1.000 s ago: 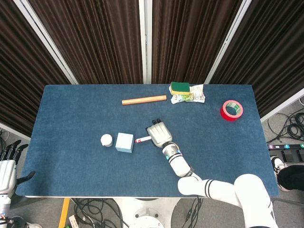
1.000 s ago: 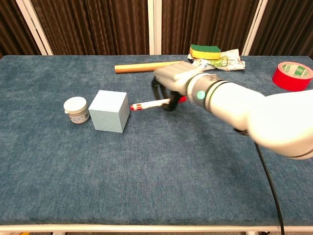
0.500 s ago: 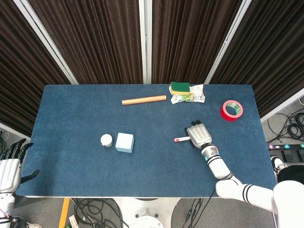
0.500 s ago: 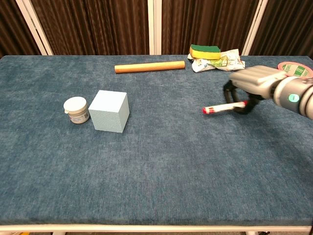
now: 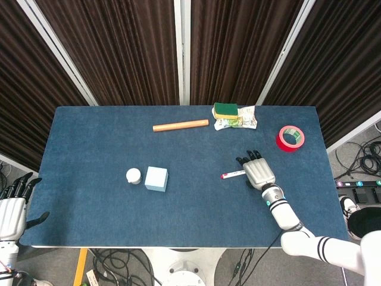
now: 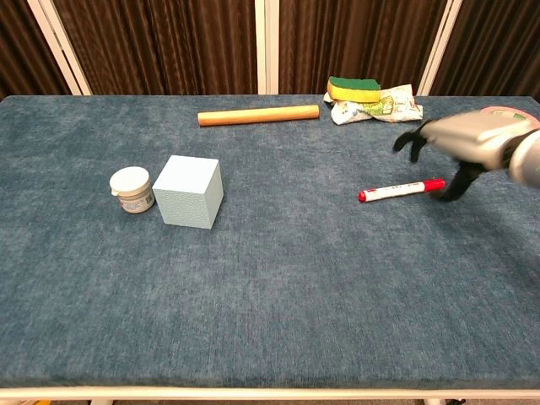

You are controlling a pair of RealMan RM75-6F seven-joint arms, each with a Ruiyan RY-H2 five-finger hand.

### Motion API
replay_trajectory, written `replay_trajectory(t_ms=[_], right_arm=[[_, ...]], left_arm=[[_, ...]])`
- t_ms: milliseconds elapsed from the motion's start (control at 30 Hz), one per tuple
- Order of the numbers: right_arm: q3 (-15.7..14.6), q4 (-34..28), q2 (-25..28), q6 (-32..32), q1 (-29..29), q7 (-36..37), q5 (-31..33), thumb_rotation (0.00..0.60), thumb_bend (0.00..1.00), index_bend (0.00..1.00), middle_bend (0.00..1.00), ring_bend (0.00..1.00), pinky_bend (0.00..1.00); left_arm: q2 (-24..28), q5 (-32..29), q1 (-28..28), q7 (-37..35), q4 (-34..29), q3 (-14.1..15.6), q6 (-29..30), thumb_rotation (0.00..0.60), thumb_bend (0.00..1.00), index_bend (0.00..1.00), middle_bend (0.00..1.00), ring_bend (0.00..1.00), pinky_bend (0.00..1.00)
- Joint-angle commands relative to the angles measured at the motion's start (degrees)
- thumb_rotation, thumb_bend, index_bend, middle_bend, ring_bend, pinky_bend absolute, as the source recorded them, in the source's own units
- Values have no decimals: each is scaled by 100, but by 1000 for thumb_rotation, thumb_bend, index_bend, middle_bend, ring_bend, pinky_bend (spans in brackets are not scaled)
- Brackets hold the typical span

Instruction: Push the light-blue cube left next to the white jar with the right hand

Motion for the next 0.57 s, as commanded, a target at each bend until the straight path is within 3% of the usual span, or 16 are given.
replay_trajectory(t_ms=[33,333,567], right_arm=[[-16,-773,825,1010,-675,782,-754,600,221,147,231,33,87],[-659,-1432,2198,2789,-2185,2396,-2331,600,220,81,173,17,102],[-968,-1565,2371,3649,-2893,2766,-3158,600,220,76,165,9,77]], left_arm=[[3,-33,-3,-9,34,-3,-30,600,93,258,222,159,237],[-96,-145,-78,97,80,-68,-127,600,92,258,222,159,237],[-124,-118,-145,244,-7,-74,-174,600,92,258,222,159,237]])
